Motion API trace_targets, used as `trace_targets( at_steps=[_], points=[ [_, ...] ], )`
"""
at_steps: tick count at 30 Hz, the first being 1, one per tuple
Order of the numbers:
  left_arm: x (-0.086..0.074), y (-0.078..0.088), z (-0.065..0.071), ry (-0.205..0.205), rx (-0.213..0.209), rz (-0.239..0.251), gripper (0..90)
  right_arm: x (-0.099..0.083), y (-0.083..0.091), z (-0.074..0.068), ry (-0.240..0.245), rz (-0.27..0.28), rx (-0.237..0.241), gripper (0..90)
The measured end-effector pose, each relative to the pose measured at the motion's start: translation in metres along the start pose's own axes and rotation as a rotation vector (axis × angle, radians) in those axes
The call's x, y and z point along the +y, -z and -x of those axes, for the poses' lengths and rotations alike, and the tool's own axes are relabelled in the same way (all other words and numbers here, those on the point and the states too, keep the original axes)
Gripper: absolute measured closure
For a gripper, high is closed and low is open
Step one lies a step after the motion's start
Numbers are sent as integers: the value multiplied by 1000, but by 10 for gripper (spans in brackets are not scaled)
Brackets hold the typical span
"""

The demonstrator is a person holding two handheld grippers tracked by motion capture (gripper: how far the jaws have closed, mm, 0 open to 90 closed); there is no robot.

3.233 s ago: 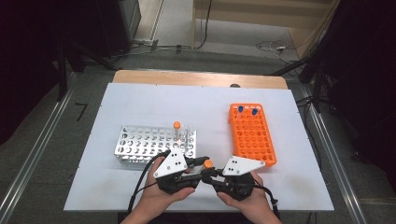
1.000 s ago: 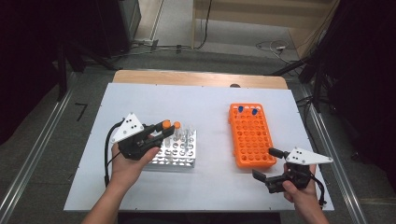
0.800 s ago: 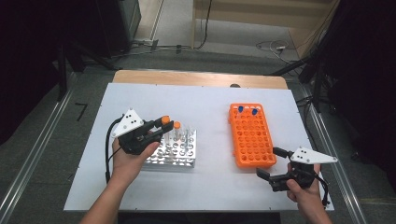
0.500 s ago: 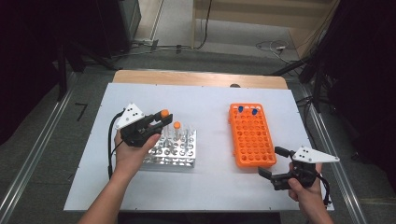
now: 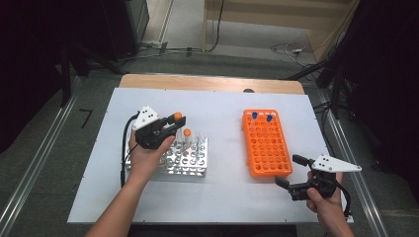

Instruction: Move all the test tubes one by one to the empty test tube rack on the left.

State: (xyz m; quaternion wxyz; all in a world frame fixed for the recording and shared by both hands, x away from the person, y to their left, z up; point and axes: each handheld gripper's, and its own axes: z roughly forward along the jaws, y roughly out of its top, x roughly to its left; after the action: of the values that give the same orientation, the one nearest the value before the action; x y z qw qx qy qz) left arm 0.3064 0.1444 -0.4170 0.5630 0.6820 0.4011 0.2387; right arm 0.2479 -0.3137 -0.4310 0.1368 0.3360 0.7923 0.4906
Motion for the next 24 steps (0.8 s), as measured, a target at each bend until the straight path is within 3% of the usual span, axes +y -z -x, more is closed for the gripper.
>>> trace_targets(
  at_steps=[18, 24],
  points=[
    [-6, 4, 1, -4, 10, 3, 710, 0, 0, 0, 0, 1, 3, 0],
    [-6, 4, 4, -32, 16, -6, 710, 0, 0, 1, -5, 1, 5, 0]
  ],
)
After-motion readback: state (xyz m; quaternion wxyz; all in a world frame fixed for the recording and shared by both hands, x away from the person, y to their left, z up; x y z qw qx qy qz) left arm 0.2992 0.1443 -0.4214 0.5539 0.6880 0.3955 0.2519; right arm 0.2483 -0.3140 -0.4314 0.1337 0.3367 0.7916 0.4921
